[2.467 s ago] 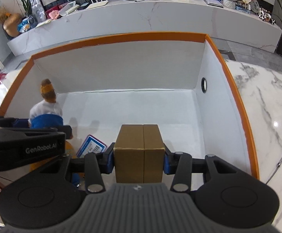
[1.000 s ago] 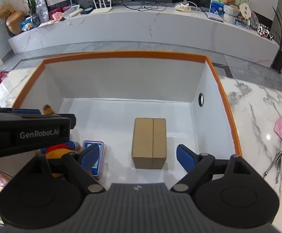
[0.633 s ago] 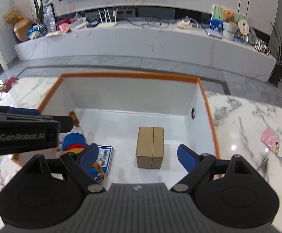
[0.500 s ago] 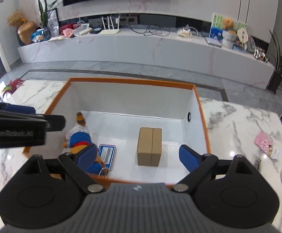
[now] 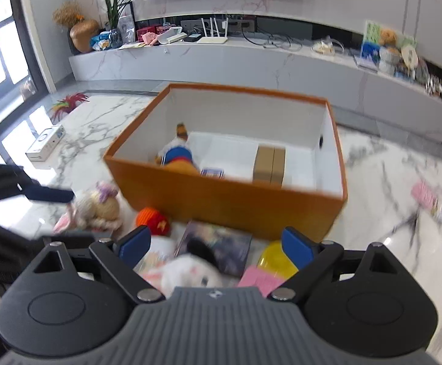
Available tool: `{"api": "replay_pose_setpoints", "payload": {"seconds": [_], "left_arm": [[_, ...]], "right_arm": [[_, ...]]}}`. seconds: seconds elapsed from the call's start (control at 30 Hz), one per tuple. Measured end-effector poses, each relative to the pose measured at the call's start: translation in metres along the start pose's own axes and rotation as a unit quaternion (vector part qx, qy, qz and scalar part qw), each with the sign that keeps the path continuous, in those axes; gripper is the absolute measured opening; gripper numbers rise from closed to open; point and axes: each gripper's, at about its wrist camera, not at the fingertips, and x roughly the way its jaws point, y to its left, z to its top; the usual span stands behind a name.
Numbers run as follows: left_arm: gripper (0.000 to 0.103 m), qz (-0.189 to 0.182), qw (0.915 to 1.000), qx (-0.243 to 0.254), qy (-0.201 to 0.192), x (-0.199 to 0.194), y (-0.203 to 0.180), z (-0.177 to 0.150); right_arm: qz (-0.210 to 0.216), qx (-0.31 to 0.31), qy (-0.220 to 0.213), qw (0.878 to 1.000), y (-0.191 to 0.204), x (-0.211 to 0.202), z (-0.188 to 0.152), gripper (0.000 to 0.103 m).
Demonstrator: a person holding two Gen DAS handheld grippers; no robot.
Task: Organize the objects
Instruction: 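Move both tools back toward the remaining items beside the orange box, then grasp the black case with the left tool while the right tool grasps the white plush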
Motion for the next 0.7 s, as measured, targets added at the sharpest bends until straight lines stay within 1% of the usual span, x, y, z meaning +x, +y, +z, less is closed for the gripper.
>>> {"api": "replay_pose_setpoints", "payload": {"seconds": [0.03, 0.1, 0.2, 0.23, 0.27, 0.33, 0.37, 0.5, 0.6, 0.7], "left_arm": [[0.072, 0.001, 0.9998, 0.018, 0.007, 0.006, -0.004, -0.005], [0.072, -0.003, 0.9994, 0.029, 0.016, 0.017, -0.005, -0.011], [0.072, -0.017, 0.9995, 0.014, 0.023, 0.031, 0.005, -0.015], [0.072, -0.015, 0.9997, 0.011, 0.018, 0.032, 0.008, -0.016], [0.072, -0.014, 0.9997, 0.005, 0.021, 0.035, 0.012, -0.015], [0.072, -0.021, 0.999, -0.01, 0.038, 0.04, 0.018, -0.016], [0.072, -0.023, 0.9986, -0.008, 0.047, 0.042, 0.019, -0.018], [0.072, -0.002, 0.9967, 0.028, 0.076, 0.053, 0.01, -0.024], [0.072, -0.002, 0.9943, 0.036, 0.1, 0.063, 0.006, -0.028], [0.071, 0.0, 0.9925, 0.047, 0.113, 0.07, 0.001, -0.031]], "right_arm": [[0.006, 0.008, 0.003, 1.0, -0.002, -0.001, -0.008, 0.093], [0.016, 0.019, 0.009, 1.0, -0.005, -0.003, -0.022, 0.093], [0.011, 0.018, 0.013, 1.0, -0.008, -0.008, -0.034, 0.093], [0.011, 0.016, 0.012, 1.0, -0.01, -0.01, -0.036, 0.093], [0.012, 0.017, 0.012, 1.0, -0.013, -0.011, -0.037, 0.094], [0.015, 0.024, 0.014, 0.999, -0.018, -0.011, -0.038, 0.094], [0.02, 0.03, 0.016, 0.999, -0.02, -0.009, -0.039, 0.094], [0.045, 0.057, 0.033, 0.997, -0.019, 0.011, -0.043, 0.094], [0.061, 0.081, 0.047, 0.994, -0.012, 0.029, -0.045, 0.094], [0.087, 0.115, 0.054, 0.988, -0.007, 0.043, -0.047, 0.094]]}}
